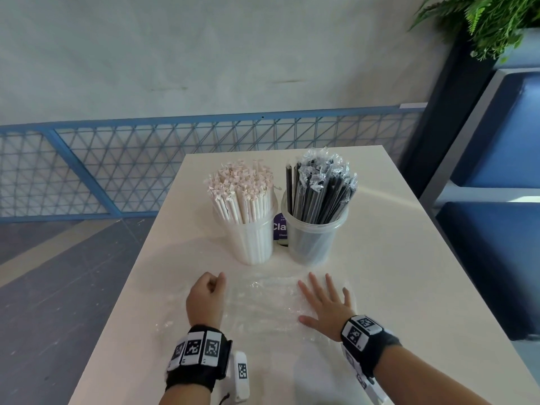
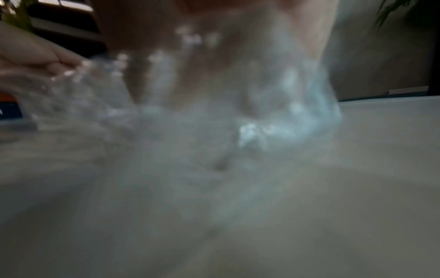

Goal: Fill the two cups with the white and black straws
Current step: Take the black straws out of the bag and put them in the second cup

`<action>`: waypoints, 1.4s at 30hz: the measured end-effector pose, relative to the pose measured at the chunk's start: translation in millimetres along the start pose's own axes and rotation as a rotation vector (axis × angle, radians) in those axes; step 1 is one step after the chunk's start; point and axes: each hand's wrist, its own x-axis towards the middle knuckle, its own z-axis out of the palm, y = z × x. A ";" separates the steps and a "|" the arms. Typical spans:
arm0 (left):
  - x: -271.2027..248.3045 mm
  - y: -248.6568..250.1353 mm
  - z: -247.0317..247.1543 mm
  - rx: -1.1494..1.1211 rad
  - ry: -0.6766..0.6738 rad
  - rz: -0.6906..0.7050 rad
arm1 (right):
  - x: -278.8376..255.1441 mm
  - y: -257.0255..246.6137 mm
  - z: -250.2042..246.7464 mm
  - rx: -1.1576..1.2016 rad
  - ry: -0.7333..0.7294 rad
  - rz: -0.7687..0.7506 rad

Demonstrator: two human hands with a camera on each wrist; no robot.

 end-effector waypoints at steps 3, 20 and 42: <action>-5.1 8.4 -7.1 0.324 0.076 0.082 | 1.0 1.3 3.5 0.025 -0.011 0.001; -37.3 -7.5 49.6 1.052 -0.992 0.320 | -2.8 11.5 -0.3 -0.021 -0.054 -0.042; 2.9 147.5 19.0 0.158 -0.610 0.557 | -59.7 19.6 -114.2 0.600 0.839 -0.017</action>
